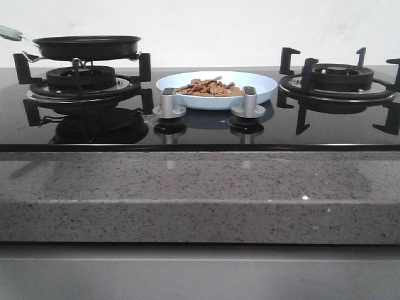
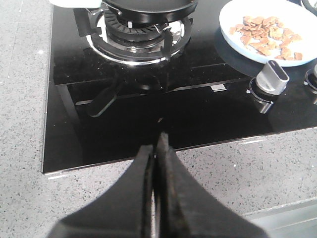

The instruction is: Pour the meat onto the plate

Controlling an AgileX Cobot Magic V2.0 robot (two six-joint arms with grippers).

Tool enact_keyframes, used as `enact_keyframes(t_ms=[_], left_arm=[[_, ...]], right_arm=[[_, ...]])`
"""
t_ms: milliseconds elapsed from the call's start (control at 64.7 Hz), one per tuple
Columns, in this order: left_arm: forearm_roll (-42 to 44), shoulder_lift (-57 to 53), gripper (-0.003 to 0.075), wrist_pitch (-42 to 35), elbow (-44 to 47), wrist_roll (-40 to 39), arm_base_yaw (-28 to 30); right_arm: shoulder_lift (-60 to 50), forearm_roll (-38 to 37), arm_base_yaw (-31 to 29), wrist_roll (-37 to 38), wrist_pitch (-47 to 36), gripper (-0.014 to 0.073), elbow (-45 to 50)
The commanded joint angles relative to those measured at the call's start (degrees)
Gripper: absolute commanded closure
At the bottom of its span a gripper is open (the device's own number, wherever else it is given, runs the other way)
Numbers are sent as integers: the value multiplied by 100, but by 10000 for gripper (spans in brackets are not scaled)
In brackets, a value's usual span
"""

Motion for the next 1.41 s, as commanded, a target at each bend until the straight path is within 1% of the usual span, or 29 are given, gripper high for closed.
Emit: enact_keyframes(t_ms=[0,294,402,449,510,681,804,897,990,1114,1392], left_arm=[[-71,-9,741,-381,-148,-52,-36],[-71,-9,741,-397,-136,-52,-36],[-75,-286,741,-491,26,-52,8],[164,-502,741,-736,207,-26,21],[129,-871,741,-1060,593,-26,110],[71,-2101,741,-2766,2201,-26,444],[12,-2932,741,-3535,3228,-26,676],[-102,-3403,741,-3882,3771,-26,769],[-236,-3779,741,-4116,4119,-26,808],[-327,-3752,741,-4694,4436,-26,817],[-317,-3742,741,-4788,4437,-26,829]], right_arm=[[130,-71,-33,-12,-454,713,-111],[130,-71,-33,-12,-454,713,-111],[130,-71,-33,-12,-454,713,-111],[130,-71,-33,-12,-454,713,-111],[130,-71,-33,-12,-454,713,-111],[130,-71,-33,-12,-454,713,-111],[130,-71,-33,-12,-454,713,-111],[130,-71,-33,-12,-454,713,-111],[130,-71,-33,-12,-454,713,-111],[130,-71,-33,-12,-449,713,-111],[130,-71,-33,-12,-443,713,-111]])
